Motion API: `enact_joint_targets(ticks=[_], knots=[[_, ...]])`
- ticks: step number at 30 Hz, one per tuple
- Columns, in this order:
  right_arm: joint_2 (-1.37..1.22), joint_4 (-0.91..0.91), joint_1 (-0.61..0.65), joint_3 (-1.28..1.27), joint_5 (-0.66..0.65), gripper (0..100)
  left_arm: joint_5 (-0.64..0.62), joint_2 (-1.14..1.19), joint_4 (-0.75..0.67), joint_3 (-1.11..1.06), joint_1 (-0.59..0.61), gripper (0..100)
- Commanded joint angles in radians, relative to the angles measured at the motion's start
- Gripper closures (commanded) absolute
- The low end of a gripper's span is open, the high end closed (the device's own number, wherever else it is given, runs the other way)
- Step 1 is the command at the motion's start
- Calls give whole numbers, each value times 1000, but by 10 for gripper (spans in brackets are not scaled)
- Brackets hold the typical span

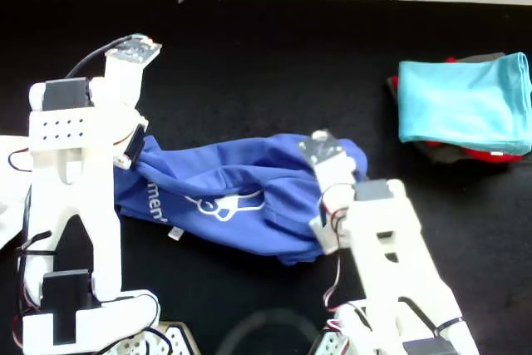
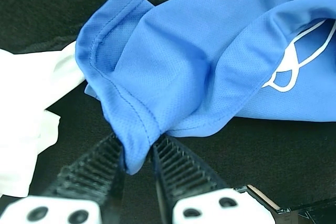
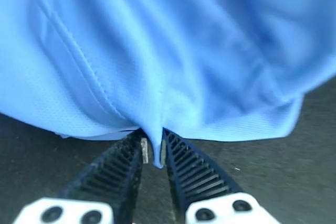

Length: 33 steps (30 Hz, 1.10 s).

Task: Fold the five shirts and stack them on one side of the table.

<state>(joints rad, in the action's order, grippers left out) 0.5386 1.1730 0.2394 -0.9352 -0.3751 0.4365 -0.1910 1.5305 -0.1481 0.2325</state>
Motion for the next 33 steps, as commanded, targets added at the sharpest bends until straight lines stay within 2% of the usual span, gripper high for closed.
enact_joint_targets(ticks=[1,8,16,33], knots=[[15,111,-42,177,-21,991,5,-12,-5,4,2,991],[15,249,-191,555,-81,991,-3,-12,3,4,-53,991],[15,266,-426,1027,-107,991,-3,-179,213,260,-171,991],[15,260,-530,1810,-110,991,2,-631,178,300,-173,991]])
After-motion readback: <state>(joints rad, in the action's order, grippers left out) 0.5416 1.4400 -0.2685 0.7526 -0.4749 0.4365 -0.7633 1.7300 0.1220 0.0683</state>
